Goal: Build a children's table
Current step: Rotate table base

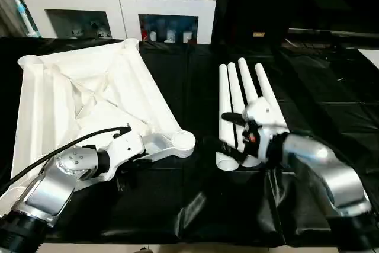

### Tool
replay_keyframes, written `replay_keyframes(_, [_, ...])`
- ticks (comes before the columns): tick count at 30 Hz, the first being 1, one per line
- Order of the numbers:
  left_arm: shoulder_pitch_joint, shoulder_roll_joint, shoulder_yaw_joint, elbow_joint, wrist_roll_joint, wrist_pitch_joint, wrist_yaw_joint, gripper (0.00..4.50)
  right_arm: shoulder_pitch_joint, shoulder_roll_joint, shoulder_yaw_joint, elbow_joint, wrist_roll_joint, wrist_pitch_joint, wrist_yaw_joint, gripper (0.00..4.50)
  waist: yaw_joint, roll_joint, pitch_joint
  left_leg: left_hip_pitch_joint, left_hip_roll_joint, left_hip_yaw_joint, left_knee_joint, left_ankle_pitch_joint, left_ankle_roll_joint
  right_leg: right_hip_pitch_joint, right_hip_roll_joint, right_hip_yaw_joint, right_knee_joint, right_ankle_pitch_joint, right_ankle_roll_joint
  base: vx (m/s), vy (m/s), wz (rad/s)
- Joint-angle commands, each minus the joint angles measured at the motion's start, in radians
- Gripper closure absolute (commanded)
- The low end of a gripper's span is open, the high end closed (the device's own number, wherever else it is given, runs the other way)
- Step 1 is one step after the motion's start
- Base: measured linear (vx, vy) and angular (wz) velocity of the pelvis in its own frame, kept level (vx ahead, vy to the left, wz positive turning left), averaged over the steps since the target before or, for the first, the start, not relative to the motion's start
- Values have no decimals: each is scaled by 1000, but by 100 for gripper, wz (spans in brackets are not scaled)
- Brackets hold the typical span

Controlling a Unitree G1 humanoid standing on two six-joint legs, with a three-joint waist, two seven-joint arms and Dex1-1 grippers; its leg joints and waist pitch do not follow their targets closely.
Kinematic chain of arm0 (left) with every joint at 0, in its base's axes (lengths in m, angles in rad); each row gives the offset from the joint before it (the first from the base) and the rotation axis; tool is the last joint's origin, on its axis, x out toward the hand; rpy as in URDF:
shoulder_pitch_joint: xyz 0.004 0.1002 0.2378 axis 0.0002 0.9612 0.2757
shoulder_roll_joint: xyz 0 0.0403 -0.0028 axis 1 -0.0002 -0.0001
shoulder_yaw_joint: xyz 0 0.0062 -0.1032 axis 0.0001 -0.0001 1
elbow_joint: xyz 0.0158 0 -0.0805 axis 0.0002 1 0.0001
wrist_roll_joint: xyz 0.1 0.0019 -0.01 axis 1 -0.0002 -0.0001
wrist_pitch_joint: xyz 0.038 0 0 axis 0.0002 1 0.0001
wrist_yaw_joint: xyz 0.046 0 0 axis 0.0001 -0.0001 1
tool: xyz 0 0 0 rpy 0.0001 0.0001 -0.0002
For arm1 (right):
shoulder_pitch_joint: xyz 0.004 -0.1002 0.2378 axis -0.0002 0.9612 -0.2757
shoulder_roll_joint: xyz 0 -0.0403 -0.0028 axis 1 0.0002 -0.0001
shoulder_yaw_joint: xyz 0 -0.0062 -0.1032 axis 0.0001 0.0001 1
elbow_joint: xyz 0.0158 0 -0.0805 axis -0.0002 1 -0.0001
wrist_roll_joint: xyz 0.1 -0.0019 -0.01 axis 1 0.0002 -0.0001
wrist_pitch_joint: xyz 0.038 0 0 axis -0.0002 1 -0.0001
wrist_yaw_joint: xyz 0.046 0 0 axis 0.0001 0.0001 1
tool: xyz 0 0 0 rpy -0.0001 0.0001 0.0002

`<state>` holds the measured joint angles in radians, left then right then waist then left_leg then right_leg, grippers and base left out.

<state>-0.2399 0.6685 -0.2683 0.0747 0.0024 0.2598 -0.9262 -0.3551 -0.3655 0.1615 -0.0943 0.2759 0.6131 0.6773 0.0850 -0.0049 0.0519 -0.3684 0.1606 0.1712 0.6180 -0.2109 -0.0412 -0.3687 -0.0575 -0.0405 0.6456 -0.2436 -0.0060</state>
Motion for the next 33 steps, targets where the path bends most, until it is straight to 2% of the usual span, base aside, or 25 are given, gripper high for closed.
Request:
replay_keyframes(1, [13, 22, 27, -26, -12, 16, -14, 348, -60, 40, -40, 58, -2, 64, -77, 0, -4, 0, -52, 14, 69, -28, -92, -128, -13, 23, -92, 54, -72, -57, -228, 0, 0, 0])
replay_keyframes(2, [14, 26, 37, -31, -14, 21, -14, 341, -86, 59, -48, 79, -4, 74, -102, 0, -6, -4, -52, 15, 68, -27, -93, -126, -13, 23, -91, 54, -74, -64, -228, 0, 0, 0])
replay_keyframes(5, [18, 41, 72, -48, -25, 27, -10, 315, -160, 102, -51, 132, -30, 100, -164, 0, -9, -2, -54, 18, 68, -24, -90, -107, -26, 18, -90, 53, -71, -55, -228, 0, 0, 0])
replay_keyframes(6, [19, 45, 80, -50, -26, 23, -7, 315, -178, 110, -50, 142, -36, 116, -182, 0, -10, -1, -53, 17, 68, -24, -90, -88, -28, 19, -86, 53, -67, -23, -223, 0, 0, 0])
replay_keyframes(7, [21, 54, 94, -57, -31, 19, -5, 298, -205, 121, -41, 166, -63, 127, -216, 0, -11, -5, -54, 18, 67, -22, -90, -78, -29, 17, -85, 52, -65, -7, -223, 0, 0, 0])
replay_keyframes(8, [23, 59, 103, -62, -35, 17, -5, 296, -221, 127, -34, 179, -80, 134, -239, 0, -10, -3, -55, 18, 66, -22, -89, -68, -32, 19, -86, 52, -63, 8, -222, 0, 0, 0])
replay_keyframes(9, [24, 66, 118, -79, -47, 27, -6, 292, -246, 140, -31, 210, -107, 145, -282, 0, -10, -6, -55, 19, 67, -20, -89, -58, -35, 18, -86, 52, -64, 17, -221, 0, 0, 0])
replay_keyframes(13, [28, 77, 147, -154, -93, 64, -23, 283, -330, 186, -47, 320, -142, 236, -396, 0, -11, -5, -52, 19, 65, -19, -91, -65, -69, 18, -83, 52, -60, 24, -224, 0, 0, 0])
replay_keyframes(14, [26, 73, 147, -188, -106, 83, -32, 283, -363, 209, -75, 370, -138, 276, -439, 0, -10, -11, -52, 20, 65, -17, -92, -68, -74, 19, -83, 53, -60, 29, -219, 0, 0, 0])
replay_keyframes(15, [23, 64, 144, -244, -130, 122, -44, 283, -409, 230, -96, 448, -150, 322, -500, 0, -13, -11, -53, 19, 64, -18, -91, -59, -77, 21, -84, 54, -57, 37, -225, 0, 0, 0])
replay_keyframes(16, [21, 59, 140, -267, -141, 134, -50, 283, -423, 245, -121, 479, -138, 333, -521, 0, -10, -10, -55, 20, 63, -18, -90, -43, -80, 21, -84, 53, -56, 47, -227, 0, 0, 0])
replay_keyframes(22, [20, 53, 114, -322, -163, 164, -52, 283, -452, 280, -158, 559, -107, 370, -504, 0, -3, -17, -58, 14, 60, -14, -87, 4, -63, 29, -81, 53, -51, 143, -203, 0, 0, 0])
replay_keyframes(28, [22, 54, 100, -382, -180, 219, -66, 283, -471, 289, -173, 648, -109, 412, -535, 0, -3, -18, -55, 15, 61, -12, -89, -25, -78, 27, -81, 52, -54, 79, -200, 0, 0, 0])
replay_keyframes(33, [20, 57, 95, -420, -201, 256, -67, 283, -471, 301, -182, 678, -108, 441, -534, 0, -3, -16, -58, 15, 60, -13, -89, -21, -86, 28, -79, 51, -53, 101, -196, 0, 0, 0])
